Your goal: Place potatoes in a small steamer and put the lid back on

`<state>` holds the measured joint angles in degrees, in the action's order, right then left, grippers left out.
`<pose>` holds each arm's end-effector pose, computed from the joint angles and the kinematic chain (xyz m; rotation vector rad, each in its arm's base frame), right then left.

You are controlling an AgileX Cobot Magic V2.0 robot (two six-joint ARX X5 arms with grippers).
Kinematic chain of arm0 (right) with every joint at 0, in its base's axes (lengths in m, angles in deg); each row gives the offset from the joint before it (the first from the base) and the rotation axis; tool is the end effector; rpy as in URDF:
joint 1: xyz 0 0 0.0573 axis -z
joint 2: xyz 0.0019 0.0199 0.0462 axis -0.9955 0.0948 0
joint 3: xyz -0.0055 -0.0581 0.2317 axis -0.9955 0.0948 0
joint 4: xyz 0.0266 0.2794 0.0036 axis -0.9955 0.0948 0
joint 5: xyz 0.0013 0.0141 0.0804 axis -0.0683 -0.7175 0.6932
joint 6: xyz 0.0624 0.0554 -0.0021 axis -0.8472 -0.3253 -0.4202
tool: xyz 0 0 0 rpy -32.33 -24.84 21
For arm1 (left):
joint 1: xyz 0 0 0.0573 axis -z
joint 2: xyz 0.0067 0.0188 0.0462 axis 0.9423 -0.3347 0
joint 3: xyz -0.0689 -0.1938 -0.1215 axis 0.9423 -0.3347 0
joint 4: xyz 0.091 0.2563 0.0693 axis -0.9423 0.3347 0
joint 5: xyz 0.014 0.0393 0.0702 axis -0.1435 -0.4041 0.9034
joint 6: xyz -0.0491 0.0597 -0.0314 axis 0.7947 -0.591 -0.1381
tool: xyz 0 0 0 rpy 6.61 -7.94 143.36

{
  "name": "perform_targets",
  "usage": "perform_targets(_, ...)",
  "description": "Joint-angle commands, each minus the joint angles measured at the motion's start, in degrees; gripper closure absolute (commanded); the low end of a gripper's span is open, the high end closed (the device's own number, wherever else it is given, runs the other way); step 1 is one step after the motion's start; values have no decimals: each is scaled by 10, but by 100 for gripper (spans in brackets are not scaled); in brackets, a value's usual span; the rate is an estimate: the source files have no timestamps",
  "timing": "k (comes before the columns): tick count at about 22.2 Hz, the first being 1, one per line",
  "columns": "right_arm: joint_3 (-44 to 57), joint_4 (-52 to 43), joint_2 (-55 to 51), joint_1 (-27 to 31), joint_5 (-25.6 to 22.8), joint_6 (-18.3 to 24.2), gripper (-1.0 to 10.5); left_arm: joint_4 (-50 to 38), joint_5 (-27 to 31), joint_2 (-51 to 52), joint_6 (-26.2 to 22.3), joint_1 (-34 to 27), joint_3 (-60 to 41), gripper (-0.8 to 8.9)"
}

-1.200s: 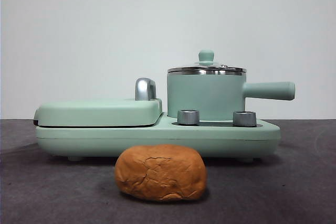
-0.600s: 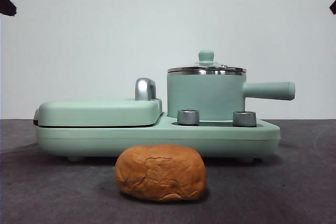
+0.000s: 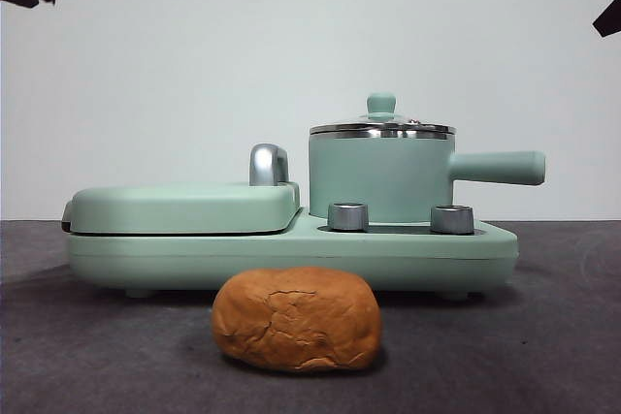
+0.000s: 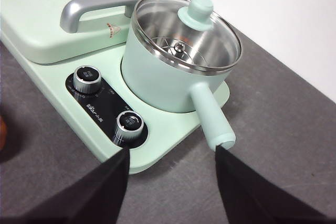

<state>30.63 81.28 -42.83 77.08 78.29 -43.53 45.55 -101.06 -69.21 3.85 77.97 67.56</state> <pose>0.2090 0.0561 0.2452 -0.4285 0.2555 0.6293 0.2200 -0.0641 0.2664 0.3733 0.2207 -0.7194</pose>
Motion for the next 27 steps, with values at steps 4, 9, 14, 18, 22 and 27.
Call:
perform_targets(4, -10, -12, 2, -2, -2, -87, 683, -47, 8, -20, 77, 18, 12, 506)
perform_targets(9, -10, -12, 2, -2, -2, -111, 683, -96, 49, -58, 114, 50, 12, 506)
perform_targets(14, -10, -12, 2, -2, -3, -128, 683, -151, 70, -110, 125, 86, 19, 507)
perform_targets(18, -10, -12, 2, -2, -4, -141, 683, -220, 78, -157, 151, 114, 19, 507)
perform_targets(22, -10, -12, 2, -2, -4, -156, 684, -294, 92, -208, 171, 141, 20, 507)
perform_targets(27, -10, -12, 2, -2, -4, -158, 683, -326, 115, -272, 176, 173, 44, 512)
